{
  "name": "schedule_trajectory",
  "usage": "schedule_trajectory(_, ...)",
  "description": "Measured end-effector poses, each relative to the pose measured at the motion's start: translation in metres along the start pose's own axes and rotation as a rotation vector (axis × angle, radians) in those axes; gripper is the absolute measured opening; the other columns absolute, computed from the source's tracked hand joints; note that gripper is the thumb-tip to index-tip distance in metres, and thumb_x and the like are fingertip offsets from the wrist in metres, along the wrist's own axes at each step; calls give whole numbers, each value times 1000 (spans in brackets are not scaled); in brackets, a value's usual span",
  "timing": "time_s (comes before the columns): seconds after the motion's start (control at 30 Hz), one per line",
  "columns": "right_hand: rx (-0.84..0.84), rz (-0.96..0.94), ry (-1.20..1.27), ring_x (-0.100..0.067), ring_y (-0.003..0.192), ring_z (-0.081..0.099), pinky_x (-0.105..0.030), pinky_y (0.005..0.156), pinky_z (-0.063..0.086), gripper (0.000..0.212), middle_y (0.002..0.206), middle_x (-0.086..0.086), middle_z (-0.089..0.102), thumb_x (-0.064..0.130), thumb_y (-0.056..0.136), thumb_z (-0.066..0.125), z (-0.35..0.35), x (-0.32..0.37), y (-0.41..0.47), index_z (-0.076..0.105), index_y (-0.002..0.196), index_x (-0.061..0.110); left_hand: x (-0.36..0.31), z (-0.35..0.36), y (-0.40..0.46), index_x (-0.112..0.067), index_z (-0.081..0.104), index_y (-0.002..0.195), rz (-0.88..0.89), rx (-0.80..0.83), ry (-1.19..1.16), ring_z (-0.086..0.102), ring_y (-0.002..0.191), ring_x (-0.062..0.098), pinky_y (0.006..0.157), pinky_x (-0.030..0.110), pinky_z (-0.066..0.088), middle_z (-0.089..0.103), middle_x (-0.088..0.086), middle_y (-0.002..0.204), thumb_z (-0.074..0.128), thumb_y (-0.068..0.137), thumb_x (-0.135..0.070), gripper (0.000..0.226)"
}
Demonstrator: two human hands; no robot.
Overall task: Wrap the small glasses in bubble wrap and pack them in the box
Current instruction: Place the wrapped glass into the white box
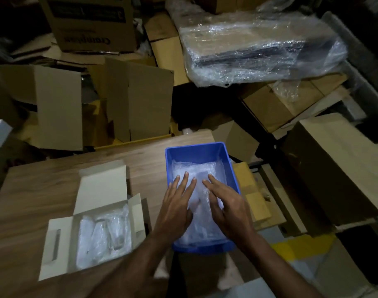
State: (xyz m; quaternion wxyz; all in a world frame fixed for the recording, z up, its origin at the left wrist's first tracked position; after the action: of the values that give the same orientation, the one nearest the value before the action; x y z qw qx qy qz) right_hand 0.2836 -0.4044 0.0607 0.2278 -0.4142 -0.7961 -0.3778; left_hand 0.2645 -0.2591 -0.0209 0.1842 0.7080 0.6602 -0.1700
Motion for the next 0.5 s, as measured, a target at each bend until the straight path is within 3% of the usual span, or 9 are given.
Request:
schedule_trajectory(0.07,-29,-49,-12,-10,129,59,-35,99,55,32,141,-3,62,16,98,60,-7,9,-1,69,129,13,0,-29,-3,-31,22,156,-14,-116,-132,6,156,16,126,50,18,13,-8,166,37,98,-36,61)
schedule_trajectory(0.17,-49,-140,13,-14,131,58,-34,98,54,29,144,-6,59,10,96,65,-11,27,-6,70,124,10,6,-78,-20,-35,33,154,-28,-222,-355,23,152,7,125,31,20,28,-18,162,42,101,-43,54)
schedule_trajectory(0.2,-33,-151,38,-15,133,56,-34,100,53,30,148,-6,56,12,95,67,-6,33,-8,69,125,11,6,-95,-27,-35,36,154,-12,-251,-386,28,150,7,123,30,24,33,-18,161,45,101,-42,54)
schedule_trajectory(0.3,133,-154,45,-18,146,40,-35,113,42,55,162,-4,35,30,95,66,34,51,-15,52,146,18,5,-141,-54,-19,46,150,57,-317,-404,41,145,13,118,35,36,45,-7,156,48,104,-36,49)
schedule_trajectory(0.4,285,-160,16,-20,153,27,-37,119,34,75,168,-6,20,36,90,62,81,71,-18,30,158,27,12,-175,-83,-15,52,145,67,-373,-400,47,141,16,112,27,42,51,-6,152,47,102,-8,44)
schedule_trajectory(0.5,290,-145,68,-20,150,34,-39,116,39,68,164,-7,30,24,83,59,108,99,-10,47,150,24,24,-194,-111,-13,52,144,67,-374,-458,50,140,18,109,26,45,55,-4,149,46,100,-5,45)
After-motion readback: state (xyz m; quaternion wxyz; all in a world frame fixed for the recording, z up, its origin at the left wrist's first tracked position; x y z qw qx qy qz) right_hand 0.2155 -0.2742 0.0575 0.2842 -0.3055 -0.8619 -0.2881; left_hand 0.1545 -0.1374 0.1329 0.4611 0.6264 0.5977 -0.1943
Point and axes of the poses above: each hand's wrist, its own y-axis towards the middle knuckle, its own z-axis out of the palm, x = y × z, the point moved 10 cm from there along y, towards the middle knuckle
